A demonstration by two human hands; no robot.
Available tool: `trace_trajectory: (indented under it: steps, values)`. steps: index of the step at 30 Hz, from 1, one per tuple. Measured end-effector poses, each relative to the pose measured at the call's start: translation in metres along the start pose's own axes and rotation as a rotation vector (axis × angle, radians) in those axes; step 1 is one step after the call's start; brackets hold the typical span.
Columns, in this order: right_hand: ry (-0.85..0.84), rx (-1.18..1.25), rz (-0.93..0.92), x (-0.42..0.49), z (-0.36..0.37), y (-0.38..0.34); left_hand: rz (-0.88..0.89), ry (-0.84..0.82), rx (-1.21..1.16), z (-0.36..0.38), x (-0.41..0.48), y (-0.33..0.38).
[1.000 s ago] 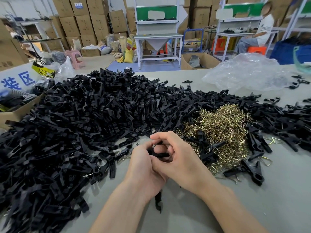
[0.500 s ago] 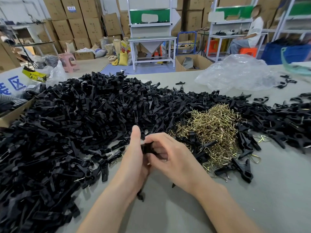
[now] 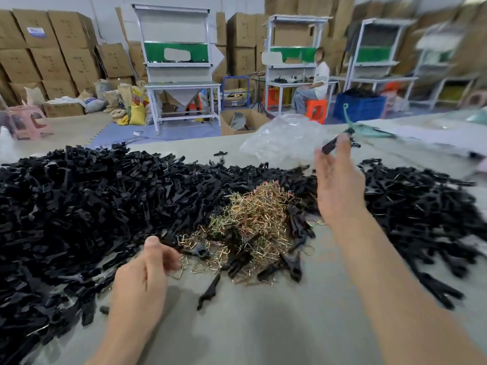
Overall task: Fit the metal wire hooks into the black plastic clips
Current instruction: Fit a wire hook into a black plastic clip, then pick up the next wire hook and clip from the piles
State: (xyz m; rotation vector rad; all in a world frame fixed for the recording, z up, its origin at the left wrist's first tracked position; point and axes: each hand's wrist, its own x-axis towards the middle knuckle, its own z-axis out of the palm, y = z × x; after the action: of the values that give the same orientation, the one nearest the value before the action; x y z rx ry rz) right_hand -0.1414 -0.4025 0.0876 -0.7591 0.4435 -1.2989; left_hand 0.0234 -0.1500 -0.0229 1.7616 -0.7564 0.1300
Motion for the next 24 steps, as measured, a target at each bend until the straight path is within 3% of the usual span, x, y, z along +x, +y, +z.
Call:
trace_trajectory:
  steps: [3, 5, 8, 11, 13, 16, 18, 24]
  values:
    - [0.132, 0.139, 0.090, 0.020, -0.010, -0.029, -0.011, 0.016, -0.008, 0.001, -0.002, 0.009]
    - [0.019, 0.049, 0.162, 0.003, -0.012, -0.015, -0.053, 0.013, 0.026, -0.001, -0.002, 0.014]
    - [-0.193, -0.318, 0.170, -0.047, -0.004, 0.034, -0.088, 0.001, 0.262, -0.008, 0.002, 0.015]
    - [-0.434, -0.782, -0.055, -0.098, 0.010, 0.087, -0.014, 0.052, 0.627, -0.015, 0.005, 0.015]
    - [-0.602, -1.059, -0.304, -0.122, 0.017, 0.113, -0.064, 0.051, 0.785, -0.020, 0.008, 0.008]
    - [-0.787, -1.381, -0.500, -0.131, 0.018, 0.139, -0.226, -0.136, 0.949, -0.029, 0.012, 0.000]
    - [-0.833, -1.460, -0.456, -0.127, 0.015, 0.148, -0.220, -0.185, 1.000, -0.030, 0.015, -0.006]
    - [-0.819, -1.429, -0.469, -0.122, 0.016, 0.155, -0.006, -0.060, 0.997, -0.021, 0.017, -0.020]
